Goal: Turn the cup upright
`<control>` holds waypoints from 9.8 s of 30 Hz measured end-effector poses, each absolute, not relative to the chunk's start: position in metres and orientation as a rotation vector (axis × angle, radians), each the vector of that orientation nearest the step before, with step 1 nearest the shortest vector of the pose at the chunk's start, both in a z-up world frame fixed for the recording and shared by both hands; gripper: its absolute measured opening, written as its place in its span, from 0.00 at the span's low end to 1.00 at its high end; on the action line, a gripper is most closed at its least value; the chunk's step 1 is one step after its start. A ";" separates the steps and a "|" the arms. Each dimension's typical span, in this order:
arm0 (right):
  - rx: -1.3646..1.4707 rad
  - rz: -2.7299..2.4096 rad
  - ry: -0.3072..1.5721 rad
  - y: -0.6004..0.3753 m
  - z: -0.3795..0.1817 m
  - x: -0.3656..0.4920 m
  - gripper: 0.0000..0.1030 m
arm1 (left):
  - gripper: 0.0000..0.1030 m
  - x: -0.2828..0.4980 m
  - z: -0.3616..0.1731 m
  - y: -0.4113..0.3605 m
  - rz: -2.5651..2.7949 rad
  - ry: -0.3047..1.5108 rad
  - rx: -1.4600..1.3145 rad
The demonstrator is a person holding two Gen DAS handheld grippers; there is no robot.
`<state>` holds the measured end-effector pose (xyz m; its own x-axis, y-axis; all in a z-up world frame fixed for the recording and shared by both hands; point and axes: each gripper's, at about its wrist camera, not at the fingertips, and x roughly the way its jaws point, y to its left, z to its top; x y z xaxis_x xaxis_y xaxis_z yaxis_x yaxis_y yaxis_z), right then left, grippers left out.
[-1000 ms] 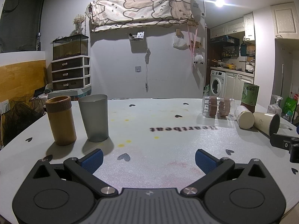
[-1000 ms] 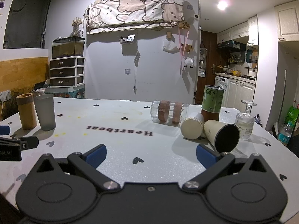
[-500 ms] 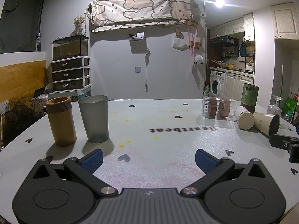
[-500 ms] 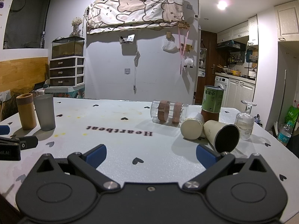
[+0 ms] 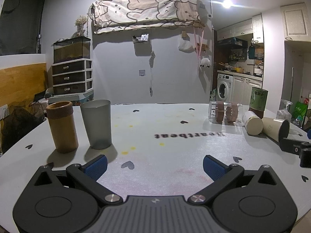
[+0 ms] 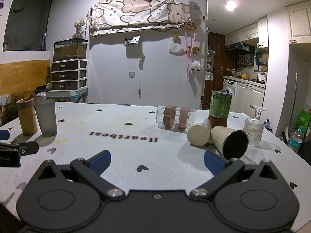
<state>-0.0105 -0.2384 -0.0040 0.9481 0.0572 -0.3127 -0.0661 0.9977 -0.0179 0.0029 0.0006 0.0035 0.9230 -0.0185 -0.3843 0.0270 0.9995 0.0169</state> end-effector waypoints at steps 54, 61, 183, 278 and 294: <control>-0.049 -0.149 0.557 -0.376 -0.046 0.119 0.82 | 1.00 0.002 -0.008 0.001 -0.081 0.416 0.000; -0.053 0.037 0.485 -0.329 -0.039 0.062 0.82 | 1.00 0.001 -0.009 0.002 -0.074 0.420 -0.001; -0.010 0.370 0.449 -0.243 -0.056 0.019 0.84 | 0.73 0.201 0.010 0.022 0.028 0.524 -0.086; -0.019 0.294 0.317 -0.225 -0.008 0.004 1.00 | 1.00 -0.013 0.001 0.025 0.077 0.384 0.004; -0.017 0.291 0.319 -0.226 -0.010 0.003 1.00 | 1.00 -0.013 0.002 0.024 0.076 0.388 0.001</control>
